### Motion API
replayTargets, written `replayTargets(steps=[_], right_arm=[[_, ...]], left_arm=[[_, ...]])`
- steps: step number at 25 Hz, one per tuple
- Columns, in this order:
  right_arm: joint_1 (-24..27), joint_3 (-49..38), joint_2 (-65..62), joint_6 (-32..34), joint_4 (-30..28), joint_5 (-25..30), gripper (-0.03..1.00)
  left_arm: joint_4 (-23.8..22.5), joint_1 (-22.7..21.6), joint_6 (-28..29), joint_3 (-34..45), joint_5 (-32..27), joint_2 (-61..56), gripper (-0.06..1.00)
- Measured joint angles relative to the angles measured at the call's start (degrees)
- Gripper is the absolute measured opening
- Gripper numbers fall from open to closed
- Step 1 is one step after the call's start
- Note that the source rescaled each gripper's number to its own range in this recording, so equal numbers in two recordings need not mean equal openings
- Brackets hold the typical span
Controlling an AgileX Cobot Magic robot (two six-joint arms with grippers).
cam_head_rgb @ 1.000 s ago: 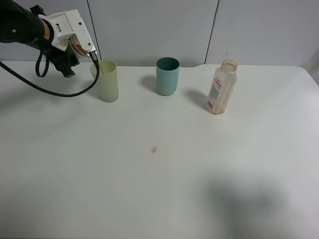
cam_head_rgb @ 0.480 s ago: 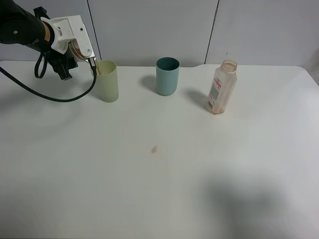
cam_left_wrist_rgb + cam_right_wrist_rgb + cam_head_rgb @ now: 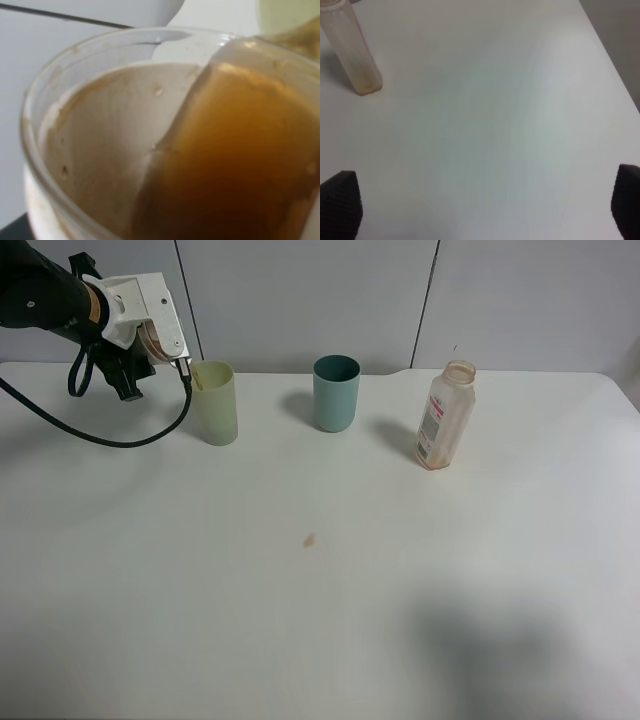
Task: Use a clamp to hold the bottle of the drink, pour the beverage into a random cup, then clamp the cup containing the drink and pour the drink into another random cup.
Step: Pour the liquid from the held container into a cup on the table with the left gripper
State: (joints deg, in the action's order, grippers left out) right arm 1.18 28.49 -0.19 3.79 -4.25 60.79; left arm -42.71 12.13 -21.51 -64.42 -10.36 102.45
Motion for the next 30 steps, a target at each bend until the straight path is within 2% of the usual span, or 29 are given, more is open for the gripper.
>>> replayTargets(steps=[19,30], right_arm=[[0.0,0.0,0.0,0.0,0.0,0.0,1.00],[0.0,0.0,0.0,0.0,0.0,0.0,1.00]], left_arm=[[-0.4,0.0,-0.7,-1.7,-0.5,0.0,0.05],[-0.4,1.2,-4.6,-1.9,-0.6,0.0,0.05]])
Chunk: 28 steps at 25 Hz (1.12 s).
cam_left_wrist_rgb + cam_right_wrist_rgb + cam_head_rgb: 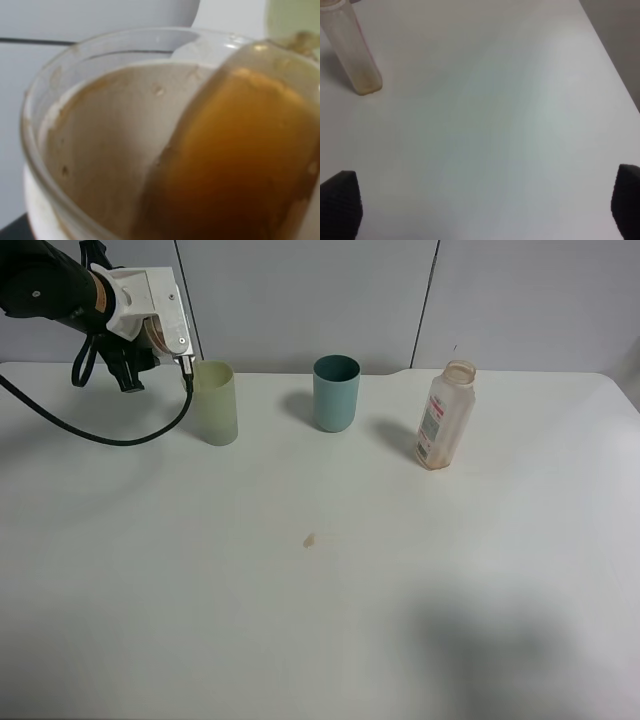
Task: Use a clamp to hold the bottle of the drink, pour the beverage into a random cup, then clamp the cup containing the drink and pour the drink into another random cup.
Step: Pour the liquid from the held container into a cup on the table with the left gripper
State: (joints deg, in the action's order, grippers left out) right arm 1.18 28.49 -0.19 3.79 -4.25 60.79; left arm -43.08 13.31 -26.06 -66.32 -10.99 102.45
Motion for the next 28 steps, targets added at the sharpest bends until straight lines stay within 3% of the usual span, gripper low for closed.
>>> replayTargets(steps=[17,28], right_arm=[[0.0,0.0,0.0,0.0,0.0,0.0,1.00],[0.0,0.0,0.0,0.0,0.0,0.0,1.00]], left_arm=[[-2.5,0.0,-0.8,0.0,0.1,0.0,0.05],[-2.8,0.0,-5.3,0.0,0.1,0.0,0.05]])
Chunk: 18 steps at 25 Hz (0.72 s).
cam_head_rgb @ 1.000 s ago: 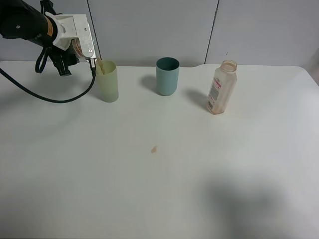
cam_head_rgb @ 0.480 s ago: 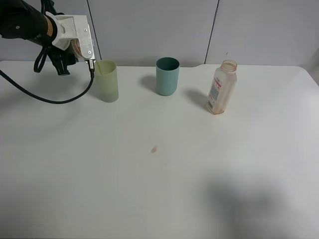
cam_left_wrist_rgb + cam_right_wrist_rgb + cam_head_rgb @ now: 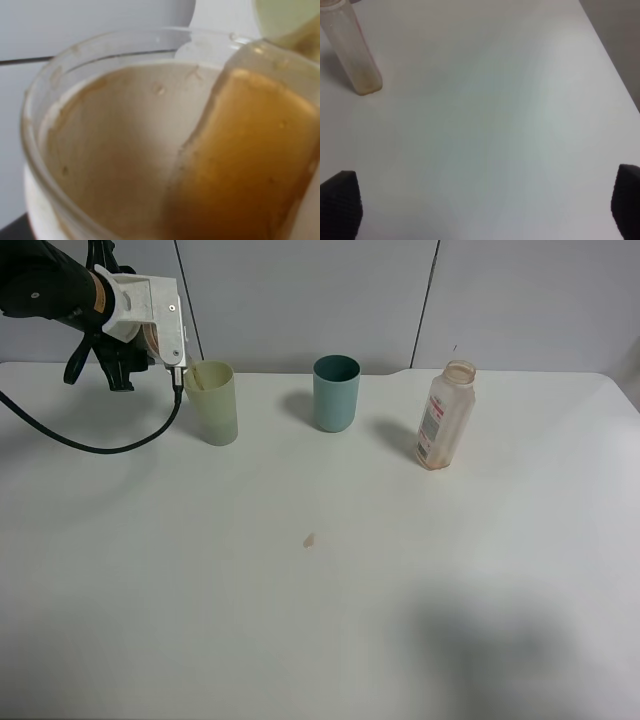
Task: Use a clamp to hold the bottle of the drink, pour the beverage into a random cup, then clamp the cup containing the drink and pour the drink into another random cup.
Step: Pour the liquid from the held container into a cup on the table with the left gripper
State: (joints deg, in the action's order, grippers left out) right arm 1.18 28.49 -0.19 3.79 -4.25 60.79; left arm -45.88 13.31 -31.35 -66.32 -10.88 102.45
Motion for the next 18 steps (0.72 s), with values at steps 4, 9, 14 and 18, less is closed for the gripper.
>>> replayTargets(steps=[4,9,14,18], right_arm=[[0.0,0.0,0.0,0.0,0.0,0.0,1.00],[0.0,0.0,0.0,0.0,0.0,0.0,1.00],[0.0,0.0,0.0,0.0,0.0,0.0,1.00],[0.0,0.0,0.0,0.0,0.0,0.0,1.00]], left_arm=[[0.0,0.0,-0.3,0.0,0.0,0.0,0.05],[0.0,0.0,-0.6,-0.6,0.1,0.0,0.05],[0.3,0.5,-0.8,-2.7,0.0,0.0,0.05],[0.8,1.4,-2.4,-3.1,0.0,0.0,0.05]])
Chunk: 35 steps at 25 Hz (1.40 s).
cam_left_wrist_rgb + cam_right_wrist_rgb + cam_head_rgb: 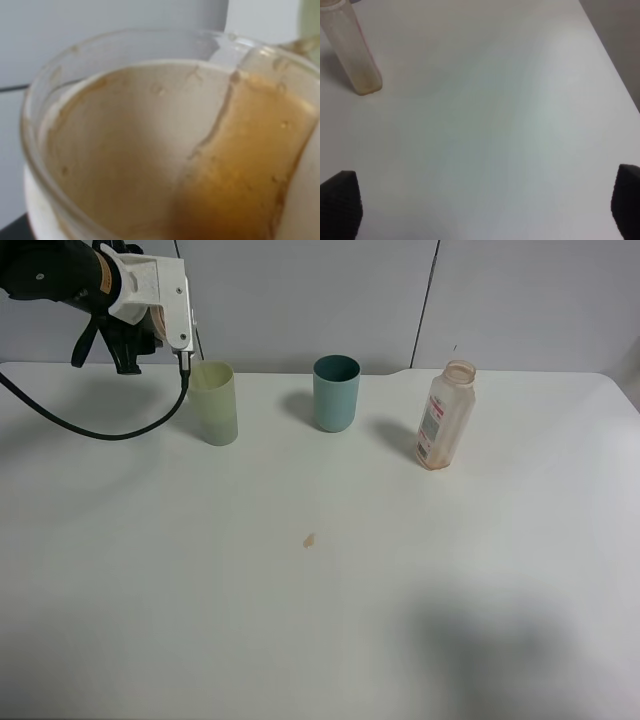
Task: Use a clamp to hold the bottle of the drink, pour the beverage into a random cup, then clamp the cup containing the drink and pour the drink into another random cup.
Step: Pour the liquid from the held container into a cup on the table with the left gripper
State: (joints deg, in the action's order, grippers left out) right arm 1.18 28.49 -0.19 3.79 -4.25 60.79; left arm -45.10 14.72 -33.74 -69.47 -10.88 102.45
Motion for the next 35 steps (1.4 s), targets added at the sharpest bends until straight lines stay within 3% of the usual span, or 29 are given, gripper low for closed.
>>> replayTargets(steps=[35], right_arm=[[0.0,0.0,0.0,0.0,0.0,0.0,1.00]], left_arm=[[0.2,0.7,-10.7,0.0,-1.0,0.0,0.05]])
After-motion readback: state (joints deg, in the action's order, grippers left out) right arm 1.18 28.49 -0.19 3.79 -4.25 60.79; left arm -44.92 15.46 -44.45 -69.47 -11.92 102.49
